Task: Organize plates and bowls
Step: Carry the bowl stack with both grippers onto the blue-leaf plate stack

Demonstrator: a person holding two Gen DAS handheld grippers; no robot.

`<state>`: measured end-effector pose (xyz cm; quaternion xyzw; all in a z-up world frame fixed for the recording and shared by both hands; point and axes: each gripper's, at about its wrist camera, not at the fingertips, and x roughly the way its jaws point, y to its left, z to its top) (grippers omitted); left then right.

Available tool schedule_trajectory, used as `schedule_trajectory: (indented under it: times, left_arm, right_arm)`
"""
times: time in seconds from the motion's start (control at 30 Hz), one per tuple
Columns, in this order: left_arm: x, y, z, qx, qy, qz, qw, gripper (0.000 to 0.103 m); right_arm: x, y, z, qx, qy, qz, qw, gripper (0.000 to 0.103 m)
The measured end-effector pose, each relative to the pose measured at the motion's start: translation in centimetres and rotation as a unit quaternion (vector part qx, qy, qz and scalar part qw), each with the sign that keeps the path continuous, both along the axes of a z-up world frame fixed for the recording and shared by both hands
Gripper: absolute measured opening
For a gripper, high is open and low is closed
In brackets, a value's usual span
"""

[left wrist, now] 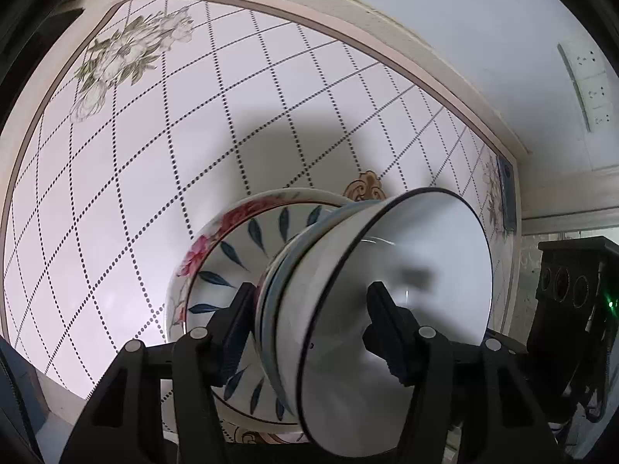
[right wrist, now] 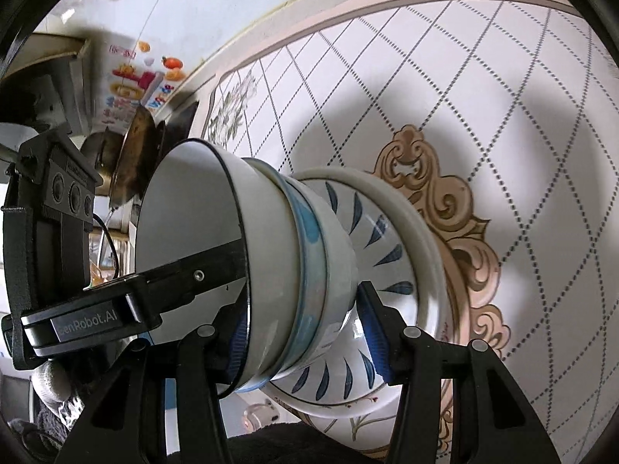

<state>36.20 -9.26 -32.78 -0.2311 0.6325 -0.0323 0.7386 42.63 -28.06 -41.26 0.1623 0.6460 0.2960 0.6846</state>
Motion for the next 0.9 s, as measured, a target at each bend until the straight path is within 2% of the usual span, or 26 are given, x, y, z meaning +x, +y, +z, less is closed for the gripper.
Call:
schedule_trajectory:
  times: [0.67,0.8,0.9]
  left_arm:
    - [-0.9,0.9,-1.4,0.005,0.007,-0.001,1.0,0.055]
    - [-1.0,0.7,-0.8,0.022,0.0,-0.01,0.9997,0.055]
    - [-1.2,0.6,0.4,0.056,-0.015,-0.021,0.9981,0.055]
  right_arm:
    - [0.4,3.2,-1.1,-0.035,-0.005,0.019,0.999,0.053]
    - [0.3,3.5,-0.7,-0.045,-0.012,0.021,0.999,0.053]
    - [0.1,3.6,-0.1,-0.05,-0.015,0.017,0.998,0.053]
